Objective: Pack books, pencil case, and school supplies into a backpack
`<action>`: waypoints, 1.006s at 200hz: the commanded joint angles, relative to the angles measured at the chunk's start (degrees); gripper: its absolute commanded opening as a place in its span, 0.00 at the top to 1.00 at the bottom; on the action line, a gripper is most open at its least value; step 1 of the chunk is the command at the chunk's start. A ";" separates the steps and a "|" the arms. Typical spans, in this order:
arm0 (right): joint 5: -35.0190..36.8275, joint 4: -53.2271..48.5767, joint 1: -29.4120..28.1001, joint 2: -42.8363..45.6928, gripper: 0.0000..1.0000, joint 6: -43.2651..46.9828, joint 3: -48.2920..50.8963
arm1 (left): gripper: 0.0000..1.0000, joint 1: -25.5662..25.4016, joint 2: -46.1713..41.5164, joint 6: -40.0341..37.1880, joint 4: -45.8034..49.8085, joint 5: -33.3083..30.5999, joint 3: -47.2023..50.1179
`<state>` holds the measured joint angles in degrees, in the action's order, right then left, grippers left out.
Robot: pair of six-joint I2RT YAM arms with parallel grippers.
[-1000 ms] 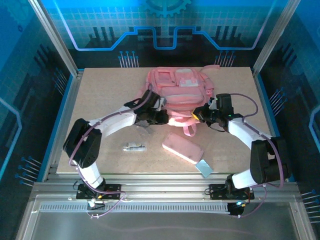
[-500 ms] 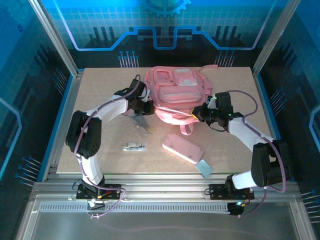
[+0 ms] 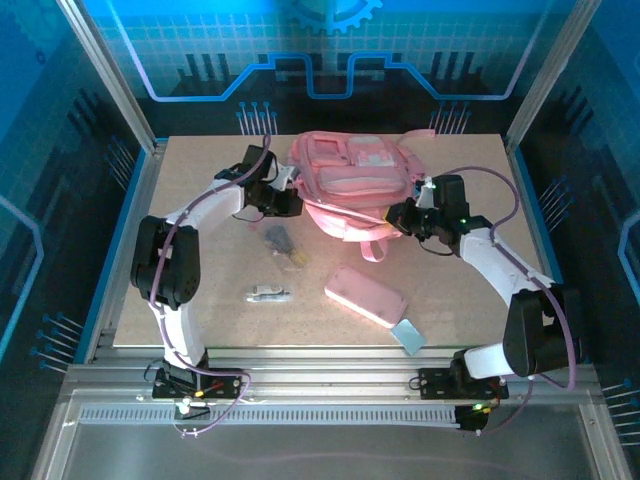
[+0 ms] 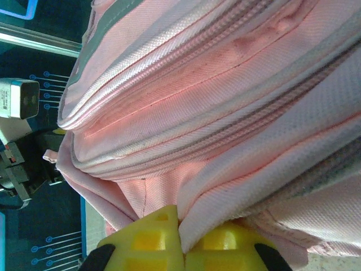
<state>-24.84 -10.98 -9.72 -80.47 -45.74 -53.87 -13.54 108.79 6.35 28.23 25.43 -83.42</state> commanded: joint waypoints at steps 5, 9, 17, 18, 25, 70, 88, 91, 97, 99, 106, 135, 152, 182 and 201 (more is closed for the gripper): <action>3.48 -5.01 2.96 2.80 1.00 2.48 -1.17 | 1.00 3.62 -4.08 6.68 -5.75 -4.36 1.70; 3.46 -4.43 2.75 3.00 1.00 1.91 -0.98 | 1.00 2.35 -4.77 7.36 -6.50 -4.26 2.34; 3.94 -4.03 2.29 3.36 1.00 0.93 -0.95 | 1.00 -0.78 -6.21 9.47 -8.53 -4.71 3.95; 3.97 -3.99 2.27 3.42 1.00 0.92 -0.92 | 1.00 -1.09 -6.31 9.69 -8.76 -4.74 4.09; 4.56 -4.04 1.97 3.64 1.00 0.30 -0.98 | 1.00 -3.50 -7.08 11.02 -10.06 -4.93 4.89; 4.50 -6.93 2.21 3.95 0.39 -1.64 -1.91 | 1.00 -13.51 -8.01 17.85 -14.72 -8.80 6.13; 2.58 -6.06 2.07 4.69 0.22 -4.41 -0.33 | 1.00 -15.26 -7.43 19.95 -17.57 -9.09 7.08; 2.18 -5.67 1.93 4.82 0.20 -4.93 -0.04 | 1.00 -15.51 -7.31 20.24 -17.85 -9.01 7.12; 1.31 -4.74 1.85 5.03 0.18 -6.26 0.79 | 1.00 -15.96 -6.88 20.65 -18.05 -8.91 7.00; 1.07 -4.37 1.84 5.11 0.17 -6.77 1.05 | 1.00 -16.14 -6.74 20.72 -18.06 -8.93 6.92; 0.47 -3.11 1.48 5.26 0.16 -8.34 2.06 | 1.00 -16.86 -6.35 21.07 -18.25 -9.02 6.83; 1.27 0.36 -1.47 4.12 0.14 -12.52 3.15 | 1.00 -20.18 -4.89 22.25 -19.48 -8.64 6.83; 2.09 3.32 -2.69 1.93 0.16 -14.36 5.17 | 1.00 -21.59 -4.56 22.76 -19.94 -8.56 6.79; 3.63 6.46 -3.95 -1.33 0.72 -14.82 5.19 | 1.00 -22.43 -5.22 23.04 -20.63 -8.76 7.87; 4.28 6.22 -3.91 -1.06 1.00 -13.28 5.30 | 1.00 -22.02 -6.29 20.81 -18.49 -11.43 8.44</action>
<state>-17.45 -10.90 -11.33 -81.91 -58.98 -48.03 -33.93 104.62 28.60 13.54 12.82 -75.22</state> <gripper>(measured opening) 0.280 0.051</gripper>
